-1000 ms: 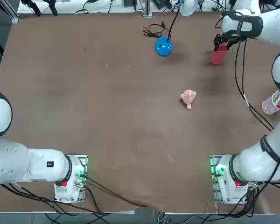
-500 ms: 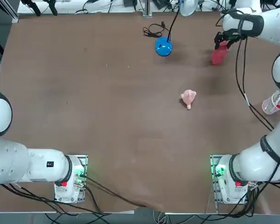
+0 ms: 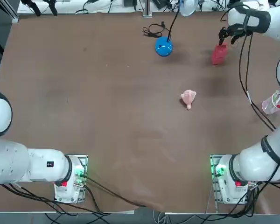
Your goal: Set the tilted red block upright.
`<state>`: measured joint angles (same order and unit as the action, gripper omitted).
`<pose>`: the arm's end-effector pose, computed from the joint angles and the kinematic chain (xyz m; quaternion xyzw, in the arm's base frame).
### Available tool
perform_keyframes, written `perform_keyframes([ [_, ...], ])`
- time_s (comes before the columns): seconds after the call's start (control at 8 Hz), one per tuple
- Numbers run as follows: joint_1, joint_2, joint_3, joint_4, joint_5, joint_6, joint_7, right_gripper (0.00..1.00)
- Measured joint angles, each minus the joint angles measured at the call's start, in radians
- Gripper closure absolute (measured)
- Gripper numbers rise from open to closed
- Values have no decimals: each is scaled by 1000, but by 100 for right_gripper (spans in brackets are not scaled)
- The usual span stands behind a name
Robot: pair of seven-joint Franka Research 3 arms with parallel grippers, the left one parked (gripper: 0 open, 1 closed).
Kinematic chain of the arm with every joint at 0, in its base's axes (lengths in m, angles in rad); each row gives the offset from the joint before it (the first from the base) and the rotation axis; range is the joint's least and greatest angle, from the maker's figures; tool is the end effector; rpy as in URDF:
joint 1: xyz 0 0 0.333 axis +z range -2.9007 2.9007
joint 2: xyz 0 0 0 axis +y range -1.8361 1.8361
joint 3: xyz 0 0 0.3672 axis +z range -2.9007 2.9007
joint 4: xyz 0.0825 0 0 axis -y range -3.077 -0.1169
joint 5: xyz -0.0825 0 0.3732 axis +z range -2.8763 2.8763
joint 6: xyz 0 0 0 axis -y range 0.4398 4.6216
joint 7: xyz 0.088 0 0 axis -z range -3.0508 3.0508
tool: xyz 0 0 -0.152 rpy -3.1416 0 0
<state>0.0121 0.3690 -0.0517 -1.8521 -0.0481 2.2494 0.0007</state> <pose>0.6481 -0.0264 0.3364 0.9995 -0.0034 0.0137 0.0285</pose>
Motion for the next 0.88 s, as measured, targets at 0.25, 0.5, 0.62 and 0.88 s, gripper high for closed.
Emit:
perform_keyframes([
  [0.25, 3, -30, 5, 29, 0, -58, 4, 0],
  [0.5, 3, -47, 10, 77, 0, -125, 4, 0],
  [0.62, 3, -59, 11, 114, 0, -179, 4, 0],
  [0.88, 3, -107, 12, 187, 0, -283, 4, 0],
])
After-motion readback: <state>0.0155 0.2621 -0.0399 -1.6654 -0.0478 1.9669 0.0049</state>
